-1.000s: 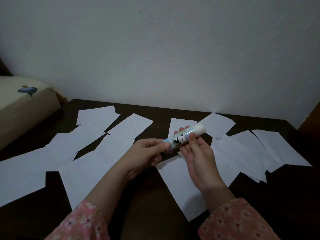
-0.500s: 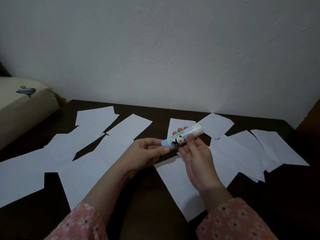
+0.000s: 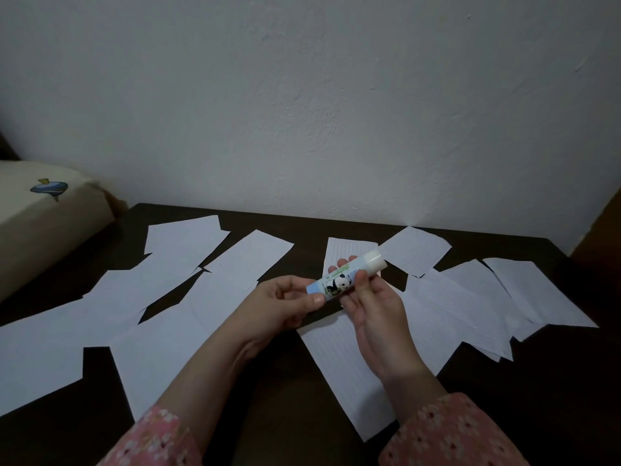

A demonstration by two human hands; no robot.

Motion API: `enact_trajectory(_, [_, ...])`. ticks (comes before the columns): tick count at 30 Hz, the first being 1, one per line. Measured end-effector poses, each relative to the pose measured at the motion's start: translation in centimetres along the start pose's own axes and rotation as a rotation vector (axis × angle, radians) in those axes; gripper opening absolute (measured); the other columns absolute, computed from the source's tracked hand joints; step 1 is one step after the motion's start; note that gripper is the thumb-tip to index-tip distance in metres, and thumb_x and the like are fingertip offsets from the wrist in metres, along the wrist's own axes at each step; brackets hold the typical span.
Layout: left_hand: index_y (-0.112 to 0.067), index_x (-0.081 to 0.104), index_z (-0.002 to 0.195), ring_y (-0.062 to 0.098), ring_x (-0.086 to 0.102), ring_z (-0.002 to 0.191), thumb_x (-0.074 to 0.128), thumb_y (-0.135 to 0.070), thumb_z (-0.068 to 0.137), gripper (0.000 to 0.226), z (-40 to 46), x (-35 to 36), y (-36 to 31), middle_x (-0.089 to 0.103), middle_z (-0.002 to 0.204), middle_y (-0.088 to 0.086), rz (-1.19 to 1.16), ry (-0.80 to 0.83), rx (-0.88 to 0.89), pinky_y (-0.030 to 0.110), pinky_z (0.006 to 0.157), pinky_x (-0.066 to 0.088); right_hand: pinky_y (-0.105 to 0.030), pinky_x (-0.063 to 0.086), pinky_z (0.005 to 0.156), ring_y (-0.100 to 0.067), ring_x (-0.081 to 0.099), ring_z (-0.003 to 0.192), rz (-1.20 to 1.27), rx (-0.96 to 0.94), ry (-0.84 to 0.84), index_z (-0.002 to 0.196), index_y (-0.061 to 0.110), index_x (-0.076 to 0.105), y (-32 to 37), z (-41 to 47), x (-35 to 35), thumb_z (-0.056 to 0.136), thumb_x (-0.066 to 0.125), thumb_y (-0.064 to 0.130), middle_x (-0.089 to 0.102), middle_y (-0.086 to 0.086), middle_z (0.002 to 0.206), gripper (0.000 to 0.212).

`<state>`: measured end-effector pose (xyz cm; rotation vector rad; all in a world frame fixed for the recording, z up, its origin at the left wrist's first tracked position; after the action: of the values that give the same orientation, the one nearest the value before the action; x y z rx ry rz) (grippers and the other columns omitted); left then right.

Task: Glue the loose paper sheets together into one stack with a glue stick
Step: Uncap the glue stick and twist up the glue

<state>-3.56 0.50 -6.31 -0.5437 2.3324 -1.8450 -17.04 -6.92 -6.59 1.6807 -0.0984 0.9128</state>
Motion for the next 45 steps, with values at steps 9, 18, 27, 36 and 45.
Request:
enact_trajectory(9, [-0.002, 0.066, 0.106, 0.007, 0.045, 0.054, 0.057, -0.033, 0.090, 0.037, -0.17, 0.11, -0.09, 0.070, 0.083, 0.009, -0.036, 0.074, -0.131, 0.016, 0.048, 0.038, -0.025, 0.057, 0.078, -0.013, 0.069, 0.097, 0.021, 0.027, 0.018, 0.107, 0.016, 0.061, 0.00, -0.12, -0.10, 0.092, 0.049, 0.018, 0.075, 0.000, 0.098, 0.019])
enact_trajectory(18, [-0.008, 0.065, 0.109, 0.009, 0.055, 0.063, 0.076, -0.021, 0.070, 0.043, -0.07, -0.52, -0.02, 0.069, 0.094, 0.008, -0.010, 0.069, -0.052, 0.022, 0.056, 0.044, -0.027, 0.055, 0.087, -0.013, 0.068, 0.101, -0.011, 0.005, 0.021, 0.104, 0.016, 0.063, -0.05, -0.16, 0.15, 0.094, 0.048, 0.016, 0.075, 0.001, 0.097, 0.018])
enact_trajectory(27, [-0.002, 0.067, 0.108, 0.008, 0.046, 0.057, 0.066, -0.032, 0.077, 0.043, -0.01, -0.36, 0.03, 0.068, 0.090, 0.013, -0.056, 0.083, -0.104, 0.017, 0.050, 0.040, -0.028, 0.056, 0.085, -0.013, 0.068, 0.100, 0.008, 0.019, 0.027, 0.106, 0.016, 0.062, -0.06, -0.18, 0.05, 0.094, 0.047, 0.016, 0.074, 0.001, 0.099, 0.019])
enact_trajectory(36, [-0.010, 0.068, 0.108, 0.009, 0.048, 0.060, 0.068, -0.034, 0.076, 0.040, -0.21, -0.35, -0.12, 0.068, 0.090, 0.007, -0.044, 0.105, -0.094, 0.019, 0.054, 0.039, -0.026, 0.057, 0.081, -0.012, 0.069, 0.098, 0.044, 0.011, 0.018, 0.105, 0.014, 0.062, -0.03, -0.10, 0.09, 0.082, 0.054, 0.022, 0.075, 0.001, 0.096, 0.026])
enact_trajectory(45, [-0.008, 0.071, 0.105, 0.009, 0.049, 0.063, 0.070, -0.026, 0.073, 0.036, 0.16, -0.58, 0.17, 0.069, 0.094, 0.011, -0.012, 0.057, -0.052, 0.019, 0.055, 0.041, -0.029, 0.055, 0.089, -0.015, 0.067, 0.105, 0.009, -0.008, 0.037, 0.106, 0.013, 0.063, -0.18, -0.04, 0.08, 0.085, 0.053, 0.021, 0.074, -0.001, 0.101, 0.025])
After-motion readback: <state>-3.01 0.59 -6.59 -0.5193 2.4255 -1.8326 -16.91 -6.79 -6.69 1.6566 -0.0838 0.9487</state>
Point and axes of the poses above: each hand's wrist, its own z-axis towards the middle knuckle, its own x-axis out of the palm, y = z × x, the point moved 2 cm from there along z, towards the middle knuckle
